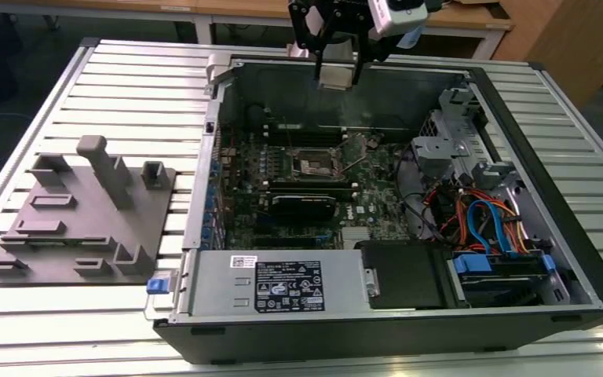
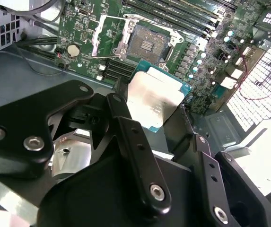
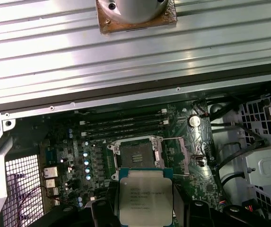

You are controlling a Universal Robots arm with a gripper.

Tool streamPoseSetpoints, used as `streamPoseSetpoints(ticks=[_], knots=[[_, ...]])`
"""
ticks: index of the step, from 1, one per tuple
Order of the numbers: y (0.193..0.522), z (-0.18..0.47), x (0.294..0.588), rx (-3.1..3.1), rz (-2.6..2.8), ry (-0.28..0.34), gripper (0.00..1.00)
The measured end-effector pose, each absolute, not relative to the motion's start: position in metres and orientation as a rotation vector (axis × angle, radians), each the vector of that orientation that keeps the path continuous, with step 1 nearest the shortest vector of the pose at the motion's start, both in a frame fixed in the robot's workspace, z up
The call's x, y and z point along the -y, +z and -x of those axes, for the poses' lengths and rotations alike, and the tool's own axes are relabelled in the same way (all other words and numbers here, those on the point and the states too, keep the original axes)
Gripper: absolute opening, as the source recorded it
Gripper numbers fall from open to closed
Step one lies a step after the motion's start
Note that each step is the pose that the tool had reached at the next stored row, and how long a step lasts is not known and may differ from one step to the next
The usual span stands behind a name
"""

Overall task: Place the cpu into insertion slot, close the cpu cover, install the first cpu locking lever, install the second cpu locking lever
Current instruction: 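Place the cpu into insertion slot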

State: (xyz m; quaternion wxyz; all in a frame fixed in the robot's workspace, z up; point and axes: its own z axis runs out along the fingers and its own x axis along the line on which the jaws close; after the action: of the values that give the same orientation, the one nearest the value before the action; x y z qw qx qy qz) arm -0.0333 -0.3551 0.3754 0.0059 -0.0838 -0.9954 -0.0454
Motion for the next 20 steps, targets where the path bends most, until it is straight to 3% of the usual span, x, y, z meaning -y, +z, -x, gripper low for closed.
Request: streamPoseSetpoints(ticks=[20], knots=[[0.3748, 0.0333, 0.3552, 3.086, 0.551, -0.143, 0.54]])
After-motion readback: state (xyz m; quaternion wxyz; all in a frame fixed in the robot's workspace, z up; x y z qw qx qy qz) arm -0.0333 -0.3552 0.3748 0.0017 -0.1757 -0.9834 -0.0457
